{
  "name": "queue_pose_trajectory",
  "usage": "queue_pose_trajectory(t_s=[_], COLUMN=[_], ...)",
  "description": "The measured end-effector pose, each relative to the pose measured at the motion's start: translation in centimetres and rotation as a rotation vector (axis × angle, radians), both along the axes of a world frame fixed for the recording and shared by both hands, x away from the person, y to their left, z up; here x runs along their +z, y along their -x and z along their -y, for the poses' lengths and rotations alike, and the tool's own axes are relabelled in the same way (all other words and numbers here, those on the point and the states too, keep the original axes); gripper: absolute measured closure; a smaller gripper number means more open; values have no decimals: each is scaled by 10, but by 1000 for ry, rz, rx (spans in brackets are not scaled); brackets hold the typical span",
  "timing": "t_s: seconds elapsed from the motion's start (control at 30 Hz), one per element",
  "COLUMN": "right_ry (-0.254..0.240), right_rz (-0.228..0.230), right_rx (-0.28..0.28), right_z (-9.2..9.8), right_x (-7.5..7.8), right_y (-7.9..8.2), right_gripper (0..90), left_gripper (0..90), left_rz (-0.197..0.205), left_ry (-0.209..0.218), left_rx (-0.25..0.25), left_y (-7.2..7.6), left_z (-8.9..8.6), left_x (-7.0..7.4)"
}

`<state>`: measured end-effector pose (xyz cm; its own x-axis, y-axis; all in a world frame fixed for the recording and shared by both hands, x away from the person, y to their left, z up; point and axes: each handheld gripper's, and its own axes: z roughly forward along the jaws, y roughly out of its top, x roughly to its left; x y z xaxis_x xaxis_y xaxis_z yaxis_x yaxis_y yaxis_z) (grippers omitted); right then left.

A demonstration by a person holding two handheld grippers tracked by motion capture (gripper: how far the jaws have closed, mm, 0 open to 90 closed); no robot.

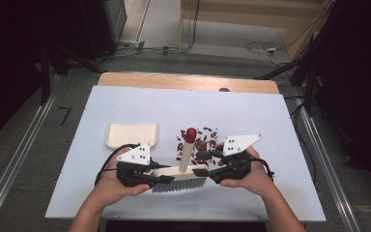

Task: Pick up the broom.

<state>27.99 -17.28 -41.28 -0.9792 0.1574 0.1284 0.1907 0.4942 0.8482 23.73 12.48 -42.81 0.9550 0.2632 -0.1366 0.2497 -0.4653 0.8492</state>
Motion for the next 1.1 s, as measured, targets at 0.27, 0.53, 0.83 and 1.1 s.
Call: queue_pose_trajectory(t_s=[0.27, 0.53, 0.83, 1.1], right_ry=[68, 77, 100, 103], right_rz=[-41, -90, -112, -97], right_rx=[95, 168, 212, 242], right_z=[-11, -13, -15, -15], right_x=[-12, -19, -22, -19], right_y=[4, 3, 5, 9], right_gripper=[466, 543, 617, 657], left_gripper=[683, 683, 683, 677], left_rz=[-7, -17, -25, -64], left_ry=[4, 8, 15, 64], left_rx=[-41, -74, -93, -117], left_y=[2, 3, 3, 0], left_z=[1, 3, 4, 1], left_x=[0, 0, 0, -3])
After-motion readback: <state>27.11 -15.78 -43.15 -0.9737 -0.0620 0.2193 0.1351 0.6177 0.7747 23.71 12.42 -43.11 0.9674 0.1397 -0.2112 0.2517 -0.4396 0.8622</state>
